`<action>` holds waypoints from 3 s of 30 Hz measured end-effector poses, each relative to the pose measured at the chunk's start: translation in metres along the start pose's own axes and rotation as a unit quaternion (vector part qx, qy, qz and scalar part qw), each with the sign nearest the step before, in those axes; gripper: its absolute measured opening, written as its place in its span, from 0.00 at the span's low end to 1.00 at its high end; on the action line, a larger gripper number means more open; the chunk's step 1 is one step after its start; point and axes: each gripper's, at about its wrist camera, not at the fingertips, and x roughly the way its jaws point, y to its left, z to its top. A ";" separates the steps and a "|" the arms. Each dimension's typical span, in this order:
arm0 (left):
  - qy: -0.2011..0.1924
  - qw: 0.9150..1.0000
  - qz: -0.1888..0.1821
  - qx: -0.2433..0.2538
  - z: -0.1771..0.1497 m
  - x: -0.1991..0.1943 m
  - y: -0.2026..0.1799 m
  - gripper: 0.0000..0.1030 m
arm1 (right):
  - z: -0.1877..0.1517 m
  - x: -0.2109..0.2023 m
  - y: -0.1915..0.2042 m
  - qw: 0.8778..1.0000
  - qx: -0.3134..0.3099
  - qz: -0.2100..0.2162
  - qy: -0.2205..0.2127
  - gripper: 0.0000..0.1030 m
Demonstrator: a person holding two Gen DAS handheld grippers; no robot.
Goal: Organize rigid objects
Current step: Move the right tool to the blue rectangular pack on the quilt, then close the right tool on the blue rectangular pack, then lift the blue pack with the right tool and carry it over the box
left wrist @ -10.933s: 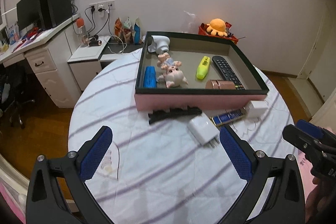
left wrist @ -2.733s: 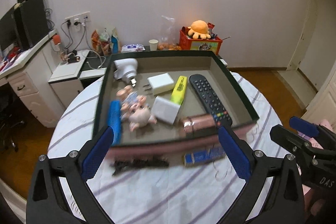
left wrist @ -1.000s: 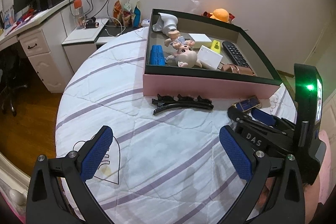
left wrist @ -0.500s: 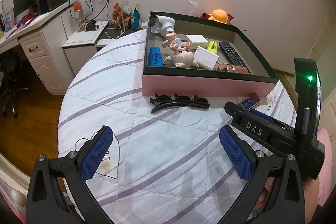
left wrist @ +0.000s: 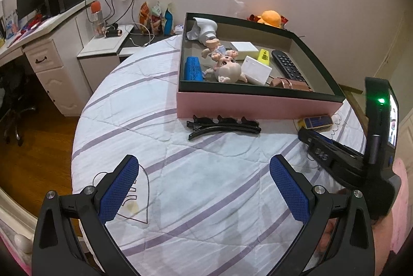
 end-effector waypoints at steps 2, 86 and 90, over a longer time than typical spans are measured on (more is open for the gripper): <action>0.001 1.000 -0.002 0.003 0.000 0.000 -0.003 1.00 | -0.002 -0.003 -0.009 1.000 0.006 0.019 0.004 0.12; -0.003 1.000 0.008 0.013 0.009 0.009 -0.013 1.00 | 0.008 -0.017 -0.020 0.991 -0.130 0.040 0.006 0.80; -0.023 1.000 0.018 0.006 0.019 -0.002 -0.007 1.00 | 0.013 -0.039 -0.004 0.988 -0.140 0.059 -0.012 0.80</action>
